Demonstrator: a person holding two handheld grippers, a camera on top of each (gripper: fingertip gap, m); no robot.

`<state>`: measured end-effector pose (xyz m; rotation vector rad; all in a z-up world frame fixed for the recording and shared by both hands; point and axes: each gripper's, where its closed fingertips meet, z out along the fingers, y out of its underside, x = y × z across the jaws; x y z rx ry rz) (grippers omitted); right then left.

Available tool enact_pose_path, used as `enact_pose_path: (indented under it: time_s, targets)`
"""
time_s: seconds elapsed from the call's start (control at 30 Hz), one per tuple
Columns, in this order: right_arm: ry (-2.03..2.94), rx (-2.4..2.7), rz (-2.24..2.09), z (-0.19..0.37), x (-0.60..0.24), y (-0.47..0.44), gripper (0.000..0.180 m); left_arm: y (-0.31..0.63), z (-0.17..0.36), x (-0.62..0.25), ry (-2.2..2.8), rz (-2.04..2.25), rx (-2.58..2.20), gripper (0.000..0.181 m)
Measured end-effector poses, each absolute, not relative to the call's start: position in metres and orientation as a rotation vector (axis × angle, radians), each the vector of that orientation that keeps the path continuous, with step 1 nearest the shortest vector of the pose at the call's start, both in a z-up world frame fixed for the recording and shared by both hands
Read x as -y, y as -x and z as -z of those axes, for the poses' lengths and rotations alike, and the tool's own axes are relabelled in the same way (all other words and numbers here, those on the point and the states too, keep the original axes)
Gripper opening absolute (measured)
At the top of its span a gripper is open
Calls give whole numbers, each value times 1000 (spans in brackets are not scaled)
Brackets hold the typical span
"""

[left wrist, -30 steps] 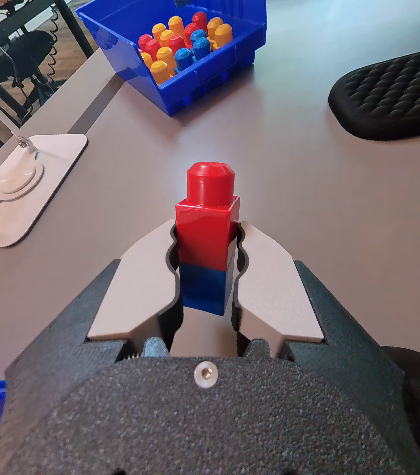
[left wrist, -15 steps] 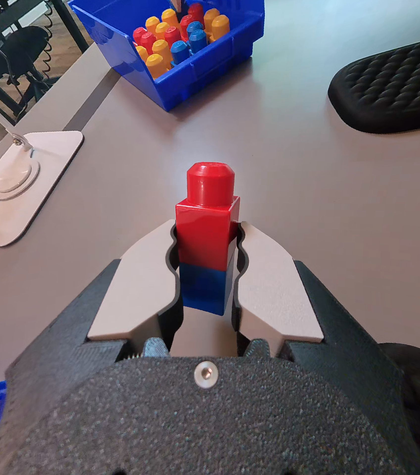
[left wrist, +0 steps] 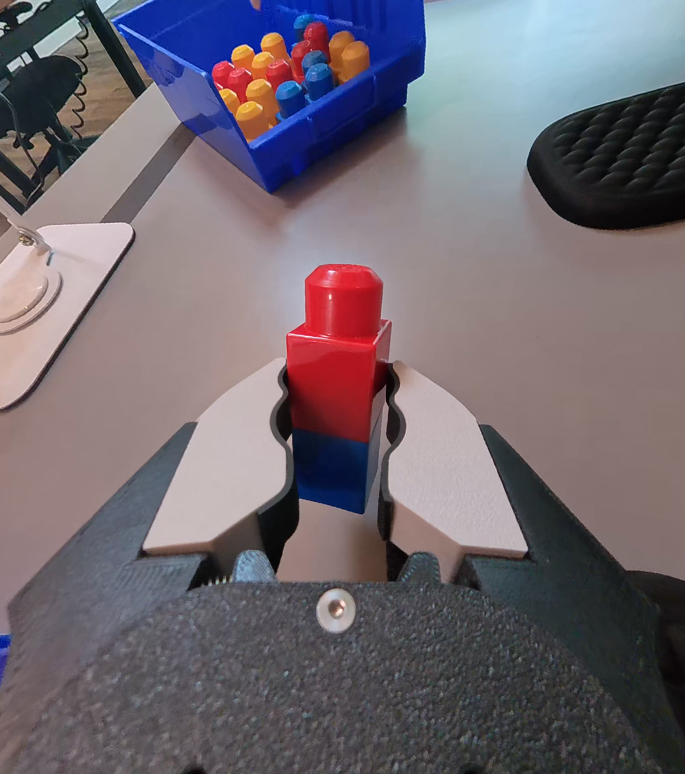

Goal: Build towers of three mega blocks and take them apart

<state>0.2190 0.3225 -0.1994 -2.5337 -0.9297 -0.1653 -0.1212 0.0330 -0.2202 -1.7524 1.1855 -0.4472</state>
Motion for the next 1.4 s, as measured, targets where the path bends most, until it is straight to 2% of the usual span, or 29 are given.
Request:
enact_pose_path:
  time_s: [0.1, 0.23, 0.4, 0.53, 0.63, 0.7, 0.8, 0.83, 0.9, 1.03, 1.13, 1.23, 1.4]
  targets:
    - [2245, 1089, -77, 156, -299, -150, 53, 118, 218, -32, 1736, 464, -1181, 42]
    - [1937, 1403, -442, 130, -195, -37, 53, 112, 217, -28, 1711, 472, -1199, 42]
    - [1627, 1754, -711, 147, -47, 64, 56, 104, 217, -22, 1698, 502, -1221, 42]
    - [1574, 1811, -763, 174, -11, 101, 56, 98, 218, -16, 1688, 512, -1244, 42]
    - [1558, 1834, -772, 189, -7, 112, 31, 98, 219, -16, 1689, 493, -1252, 41]
    - [1540, 1835, -772, 188, -9, 113, 30, 100, 216, -18, 1651, 476, -1245, 43]
    - [1540, 1815, -787, 178, -18, 104, 30, 106, 215, -25, 1644, 431, -1230, 61]
    - [1533, 1801, -824, 173, -19, 101, 30, 107, 216, -27, 1650, 429, -1224, 61]
    - [1523, 1779, -891, 163, -19, 94, 30, 107, 217, -25, 1650, 457, -1229, 43]
    - [1510, 1791, -913, 151, -22, 76, 29, 103, 201, -20, 1639, 522, -1206, 40]
    - [1472, 1663, -975, 106, -43, 53, 29, 125, 224, -33, 1735, 392, -1214, 40]
    - [1494, 1503, -868, 61, -91, 13, 29, 131, 225, -40, 1768, 402, -1159, 40]
    - [1737, 1268, -491, 48, -201, -71, 30, 137, 226, -49, 1787, 294, -1121, 40]
